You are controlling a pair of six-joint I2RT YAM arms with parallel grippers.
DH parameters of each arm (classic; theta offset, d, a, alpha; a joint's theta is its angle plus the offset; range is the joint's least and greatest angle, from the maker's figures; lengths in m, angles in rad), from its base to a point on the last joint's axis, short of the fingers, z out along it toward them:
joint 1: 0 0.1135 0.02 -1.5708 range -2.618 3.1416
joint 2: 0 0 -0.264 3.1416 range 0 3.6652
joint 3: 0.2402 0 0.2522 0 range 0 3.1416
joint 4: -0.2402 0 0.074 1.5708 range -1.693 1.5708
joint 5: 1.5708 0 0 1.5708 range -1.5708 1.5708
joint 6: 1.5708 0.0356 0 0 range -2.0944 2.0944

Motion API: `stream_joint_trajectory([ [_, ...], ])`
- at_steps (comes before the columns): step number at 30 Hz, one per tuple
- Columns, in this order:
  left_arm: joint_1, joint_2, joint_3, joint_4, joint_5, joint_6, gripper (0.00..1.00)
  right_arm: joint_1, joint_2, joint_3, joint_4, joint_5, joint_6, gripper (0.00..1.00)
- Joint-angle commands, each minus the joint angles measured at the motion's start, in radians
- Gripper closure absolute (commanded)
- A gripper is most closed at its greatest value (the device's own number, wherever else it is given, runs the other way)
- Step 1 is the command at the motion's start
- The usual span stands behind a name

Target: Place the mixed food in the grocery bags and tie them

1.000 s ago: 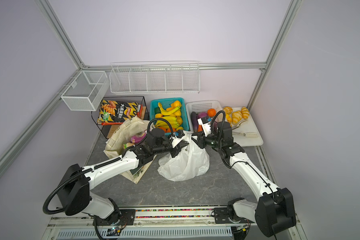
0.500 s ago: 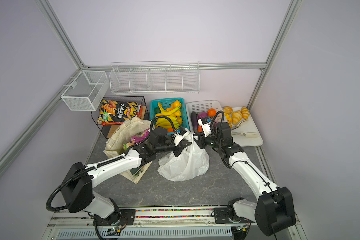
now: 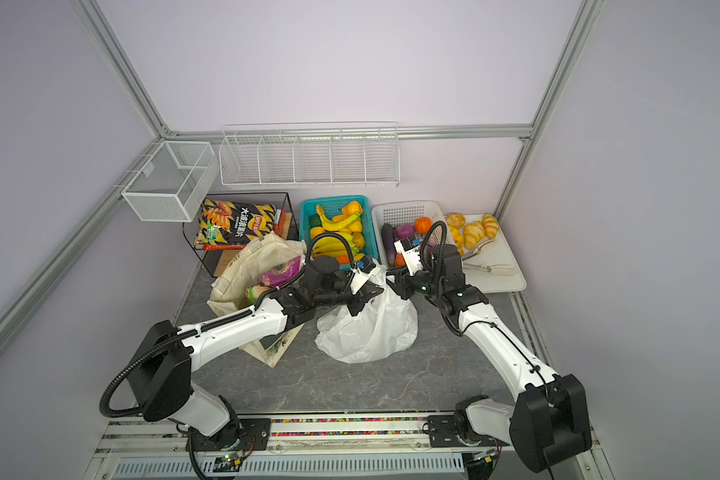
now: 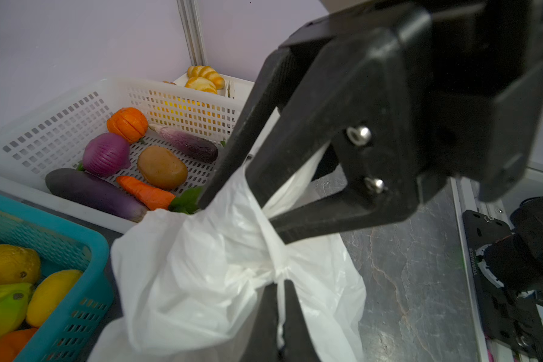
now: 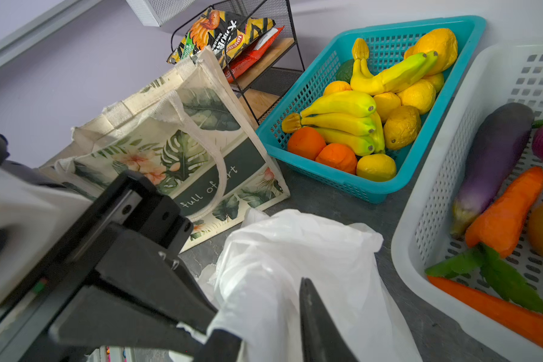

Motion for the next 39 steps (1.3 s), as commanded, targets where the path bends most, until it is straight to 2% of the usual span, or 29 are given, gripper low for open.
stream_joint_trajectory([
  [1,-0.006,0.020,0.018,-0.019,-0.007,0.008,1.00,0.006,-0.043,0.019,-0.093,0.033,-0.055,0.63],
  [10,-0.007,0.016,0.021,-0.026,-0.010,0.028,1.00,0.006,-0.137,0.022,-0.269,0.229,-0.077,0.42],
  [12,-0.007,0.016,0.024,-0.027,-0.006,0.030,1.00,0.006,-0.164,0.016,-0.276,0.221,-0.074,0.38],
  [14,-0.006,0.015,0.025,-0.027,-0.002,0.031,1.00,0.006,-0.187,0.001,-0.252,0.174,-0.065,0.27],
  [18,-0.006,0.015,0.024,-0.026,0.002,0.037,1.00,0.008,-0.172,-0.010,-0.171,0.116,-0.026,0.18],
  [20,-0.007,0.018,0.024,-0.022,0.005,0.038,1.00,0.008,-0.128,0.002,-0.134,0.089,-0.009,0.14],
  [23,-0.006,0.020,0.026,-0.021,0.008,0.038,1.00,0.014,-0.059,0.019,-0.081,0.055,0.015,0.13],
  [25,-0.007,0.020,0.027,-0.025,0.009,0.041,1.00,0.017,-0.026,0.019,-0.058,0.042,0.016,0.19],
  [27,-0.006,0.018,0.025,-0.027,0.006,0.043,1.00,0.017,-0.007,0.014,-0.039,0.011,0.014,0.30],
  [29,-0.007,0.017,0.023,-0.034,0.009,0.043,0.99,0.019,-0.001,0.001,-0.013,-0.027,0.012,0.48],
  [31,-0.007,0.010,0.023,-0.051,0.014,0.048,0.96,0.018,-0.001,-0.004,-0.009,-0.037,-0.002,0.60],
  [33,-0.007,-0.009,0.019,-0.066,0.023,0.048,0.90,0.017,-0.005,-0.004,-0.026,-0.041,-0.045,0.71],
  [35,-0.006,-0.042,0.014,-0.106,0.071,0.061,0.78,0.015,-0.012,-0.003,-0.046,-0.050,-0.104,0.82],
  [39,-0.003,-0.127,0.016,-0.230,0.159,0.103,0.60,0.004,-0.034,-0.008,-0.064,-0.091,-0.220,0.94],
])
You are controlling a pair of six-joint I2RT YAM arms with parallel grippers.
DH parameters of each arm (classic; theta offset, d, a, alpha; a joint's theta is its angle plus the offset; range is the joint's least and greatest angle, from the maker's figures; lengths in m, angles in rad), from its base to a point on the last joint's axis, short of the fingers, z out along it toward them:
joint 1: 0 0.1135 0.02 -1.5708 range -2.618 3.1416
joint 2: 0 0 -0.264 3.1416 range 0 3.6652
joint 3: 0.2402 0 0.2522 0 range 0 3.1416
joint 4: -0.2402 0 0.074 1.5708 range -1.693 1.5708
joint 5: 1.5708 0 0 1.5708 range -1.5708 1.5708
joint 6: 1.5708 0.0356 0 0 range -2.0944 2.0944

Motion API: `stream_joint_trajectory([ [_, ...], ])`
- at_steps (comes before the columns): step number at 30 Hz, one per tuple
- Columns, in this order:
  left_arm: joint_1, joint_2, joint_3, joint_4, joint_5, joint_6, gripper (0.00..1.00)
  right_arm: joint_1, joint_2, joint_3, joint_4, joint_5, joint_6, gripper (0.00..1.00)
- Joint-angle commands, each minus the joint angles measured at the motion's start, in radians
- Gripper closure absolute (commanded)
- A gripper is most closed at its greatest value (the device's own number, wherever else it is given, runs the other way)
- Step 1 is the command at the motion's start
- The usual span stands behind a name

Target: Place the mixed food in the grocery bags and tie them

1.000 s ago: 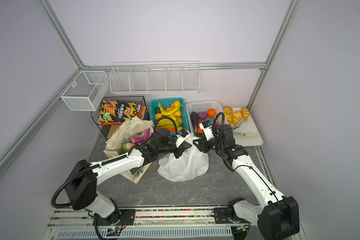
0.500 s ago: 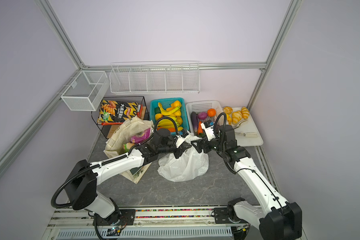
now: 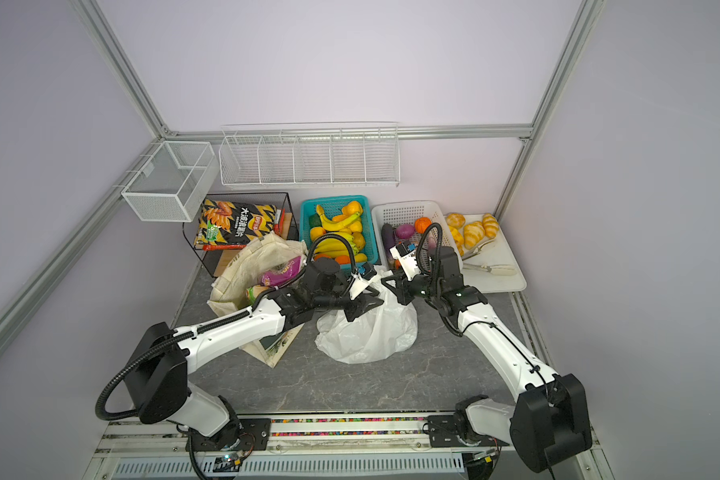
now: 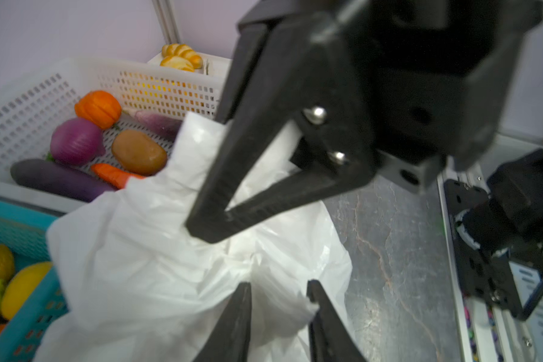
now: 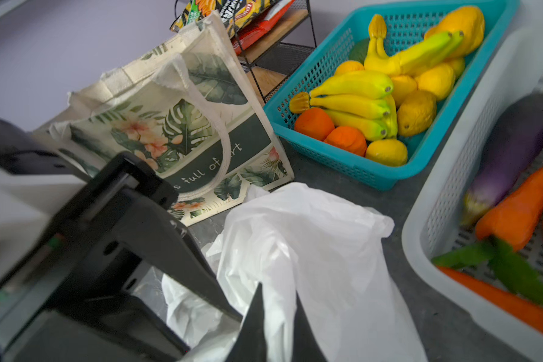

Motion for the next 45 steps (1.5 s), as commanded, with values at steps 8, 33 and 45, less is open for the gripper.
stream_joint_trajectory([
  [8,0.077,-0.305,-0.024,-0.092,0.009,-0.011,0.38,-0.013,-0.057,0.001,0.026,-0.215,-0.154,0.94],
  [33,0.101,0.046,0.294,-0.414,0.141,0.082,0.42,-0.004,-0.097,-0.007,0.055,-0.215,-0.139,0.94],
  [45,0.101,0.059,0.288,-0.387,0.119,0.108,0.87,0.004,-0.099,-0.019,0.058,-0.167,-0.134,0.93],
])
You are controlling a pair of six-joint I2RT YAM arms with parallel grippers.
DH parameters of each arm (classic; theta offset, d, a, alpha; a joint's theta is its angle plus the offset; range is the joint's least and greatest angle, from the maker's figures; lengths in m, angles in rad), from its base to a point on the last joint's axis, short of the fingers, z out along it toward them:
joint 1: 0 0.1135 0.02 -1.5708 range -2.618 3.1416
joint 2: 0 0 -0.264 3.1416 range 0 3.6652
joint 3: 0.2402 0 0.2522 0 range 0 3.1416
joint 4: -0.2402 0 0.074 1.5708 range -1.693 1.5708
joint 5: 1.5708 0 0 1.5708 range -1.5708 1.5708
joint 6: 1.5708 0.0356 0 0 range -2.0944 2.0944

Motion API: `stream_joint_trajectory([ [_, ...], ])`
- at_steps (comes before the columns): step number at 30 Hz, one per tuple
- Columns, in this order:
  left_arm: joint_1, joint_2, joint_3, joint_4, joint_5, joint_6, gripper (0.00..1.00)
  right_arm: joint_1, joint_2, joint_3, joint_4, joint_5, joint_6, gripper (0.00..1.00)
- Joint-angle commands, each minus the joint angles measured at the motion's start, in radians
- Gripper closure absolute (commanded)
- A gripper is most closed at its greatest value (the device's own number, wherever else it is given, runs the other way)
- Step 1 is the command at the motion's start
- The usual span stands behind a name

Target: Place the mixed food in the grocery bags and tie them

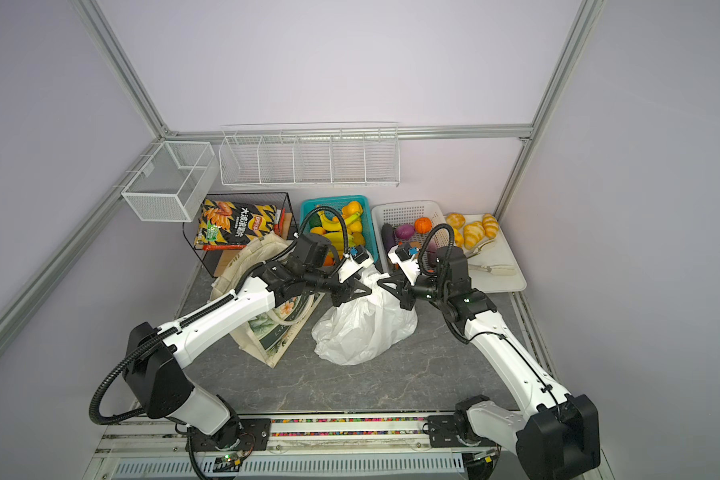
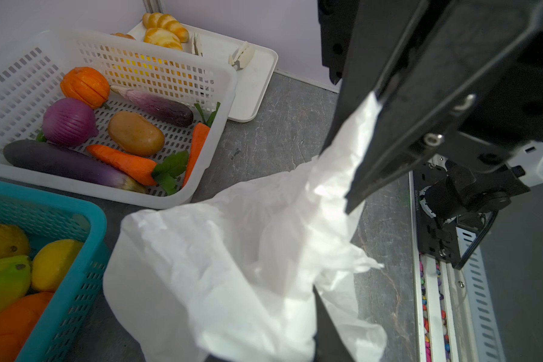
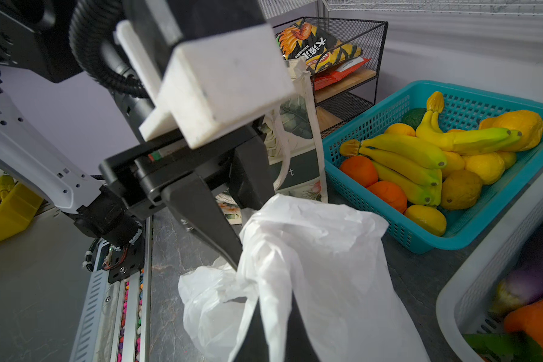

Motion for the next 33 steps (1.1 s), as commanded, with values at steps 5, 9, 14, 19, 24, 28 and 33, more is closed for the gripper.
stream_joint_trajectory([
  [5,-0.005,-0.002,0.016,-0.005,-0.031,0.107,1.00,0.005,-0.019,-0.023,0.018,0.020,-0.043,0.80],
  [9,-0.005,-0.015,-0.007,0.000,-0.032,0.192,1.00,0.000,-0.022,-0.050,0.018,0.019,-0.101,0.53],
  [14,-0.005,-0.046,-0.036,0.037,-0.015,0.272,1.00,-0.001,0.003,-0.083,0.051,-0.022,-0.126,0.37],
  [19,-0.005,-0.038,-0.017,0.009,0.008,0.301,1.00,0.004,0.044,-0.069,0.046,-0.026,-0.131,0.37],
  [24,-0.005,-0.027,-0.001,-0.018,0.011,0.312,1.00,0.008,0.072,-0.049,0.034,-0.025,-0.137,0.39],
  [28,-0.005,-0.026,0.004,-0.014,0.005,0.311,1.00,0.016,0.088,-0.017,0.024,-0.034,-0.140,0.47],
  [33,-0.005,-0.026,0.006,-0.013,-0.008,0.304,1.00,0.029,0.104,-0.008,0.000,-0.027,-0.143,0.70],
])
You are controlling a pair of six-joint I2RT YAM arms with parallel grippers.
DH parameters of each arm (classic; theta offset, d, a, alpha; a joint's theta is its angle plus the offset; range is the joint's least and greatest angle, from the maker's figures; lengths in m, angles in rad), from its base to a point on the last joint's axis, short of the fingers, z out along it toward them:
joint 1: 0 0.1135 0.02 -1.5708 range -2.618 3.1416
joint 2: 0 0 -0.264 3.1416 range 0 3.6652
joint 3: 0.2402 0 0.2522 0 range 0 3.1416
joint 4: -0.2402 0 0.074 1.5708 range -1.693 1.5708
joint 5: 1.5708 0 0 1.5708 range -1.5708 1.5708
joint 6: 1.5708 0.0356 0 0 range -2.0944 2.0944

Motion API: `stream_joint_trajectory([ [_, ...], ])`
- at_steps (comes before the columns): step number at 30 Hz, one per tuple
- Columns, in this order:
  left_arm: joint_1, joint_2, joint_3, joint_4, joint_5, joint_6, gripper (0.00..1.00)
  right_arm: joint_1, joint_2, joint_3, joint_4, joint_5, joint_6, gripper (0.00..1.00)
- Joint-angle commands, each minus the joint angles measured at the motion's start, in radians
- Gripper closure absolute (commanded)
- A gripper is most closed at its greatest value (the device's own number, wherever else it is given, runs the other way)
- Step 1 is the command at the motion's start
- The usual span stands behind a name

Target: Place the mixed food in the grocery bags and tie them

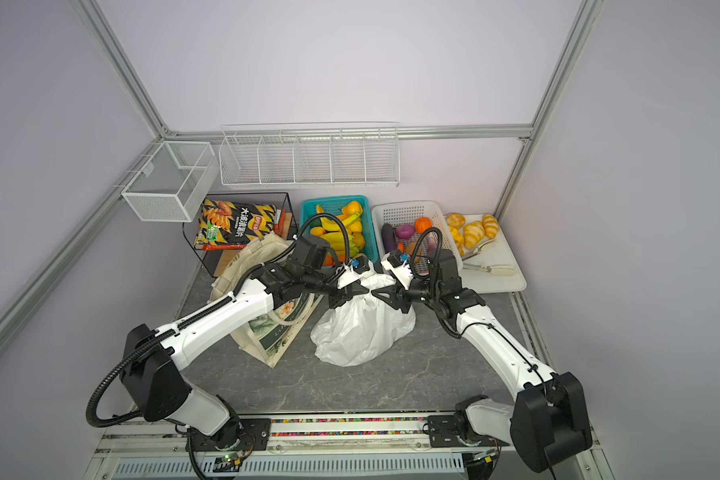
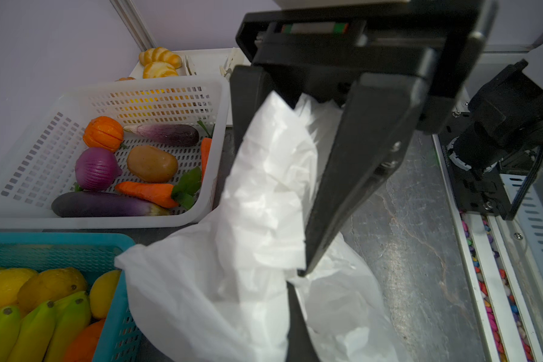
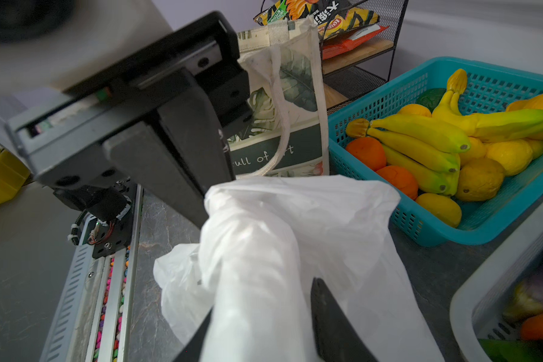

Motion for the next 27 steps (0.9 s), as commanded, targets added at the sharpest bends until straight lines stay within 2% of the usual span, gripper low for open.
stream_joint_trajectory([
  [1,-0.003,-0.008,0.030,-0.010,0.005,0.019,1.00,0.013,0.013,0.022,-0.023,-0.011,-0.024,0.74],
  [7,-0.003,-0.025,0.021,-0.011,-0.053,-0.031,1.00,0.024,-0.015,0.010,-0.037,0.086,-0.023,0.91],
  [8,-0.003,-0.029,0.021,-0.026,-0.071,-0.043,0.98,0.024,-0.028,0.004,-0.037,0.111,-0.022,0.93],
  [13,-0.001,-0.028,0.013,-0.091,-0.138,-0.097,0.80,0.036,-0.077,-0.005,-0.018,0.156,-0.016,0.93],
  [17,-0.001,-0.003,0.046,-0.140,-0.142,-0.127,0.72,0.061,-0.094,-0.005,-0.019,0.208,-0.025,0.93],
  [19,-0.001,0.009,0.060,-0.148,-0.153,-0.135,0.74,0.068,-0.100,-0.005,-0.020,0.227,-0.026,0.93],
  [24,0.005,0.010,0.100,-0.171,-0.166,-0.179,0.98,0.091,-0.111,-0.005,-0.058,0.331,-0.062,0.93],
  [27,0.013,-0.020,0.092,-0.158,-0.185,-0.216,1.00,0.096,-0.120,-0.005,-0.081,0.397,-0.081,0.93],
])
